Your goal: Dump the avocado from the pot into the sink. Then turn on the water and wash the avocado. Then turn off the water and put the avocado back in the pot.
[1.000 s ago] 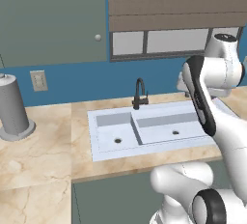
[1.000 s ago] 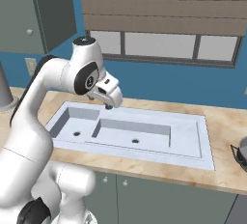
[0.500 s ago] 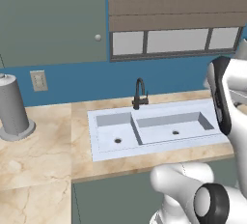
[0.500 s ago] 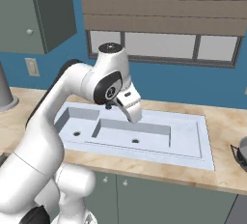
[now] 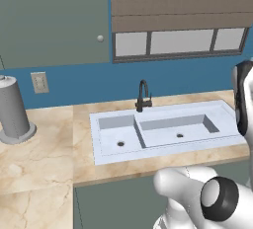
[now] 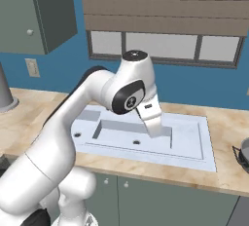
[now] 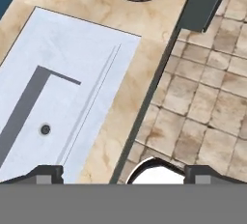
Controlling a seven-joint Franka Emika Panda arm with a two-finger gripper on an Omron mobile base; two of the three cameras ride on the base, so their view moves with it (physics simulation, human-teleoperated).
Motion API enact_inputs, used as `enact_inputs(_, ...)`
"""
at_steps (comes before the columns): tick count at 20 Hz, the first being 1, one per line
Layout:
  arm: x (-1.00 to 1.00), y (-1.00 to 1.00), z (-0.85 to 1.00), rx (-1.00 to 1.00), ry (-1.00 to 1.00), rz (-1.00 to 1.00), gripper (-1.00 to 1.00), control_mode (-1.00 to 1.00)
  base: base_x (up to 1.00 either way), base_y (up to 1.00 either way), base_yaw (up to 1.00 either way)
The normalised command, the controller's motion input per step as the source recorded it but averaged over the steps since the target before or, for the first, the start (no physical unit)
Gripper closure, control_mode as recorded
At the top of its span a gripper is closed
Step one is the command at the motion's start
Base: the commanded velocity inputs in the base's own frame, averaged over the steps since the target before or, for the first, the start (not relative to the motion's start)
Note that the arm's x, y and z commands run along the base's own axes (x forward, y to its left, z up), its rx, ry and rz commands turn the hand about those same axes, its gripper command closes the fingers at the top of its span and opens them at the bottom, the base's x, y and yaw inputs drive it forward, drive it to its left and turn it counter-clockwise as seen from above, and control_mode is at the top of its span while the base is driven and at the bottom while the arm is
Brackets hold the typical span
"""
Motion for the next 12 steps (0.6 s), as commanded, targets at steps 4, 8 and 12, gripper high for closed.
enact_inputs(4,-0.18,-0.67,-0.17,0.0,0.0,-0.3,-1.0,-1.0,0.0,0.0,0.0)
enact_inputs(8,-0.07,-0.66,-0.19,0.0,0.0,-0.28,-1.0,-1.0,0.0,0.0,0.0)
enact_inputs(12,-0.01,-0.64,-0.15,0.01,0.0,-0.23,-1.0,-1.0,0.0,0.0,0.0)
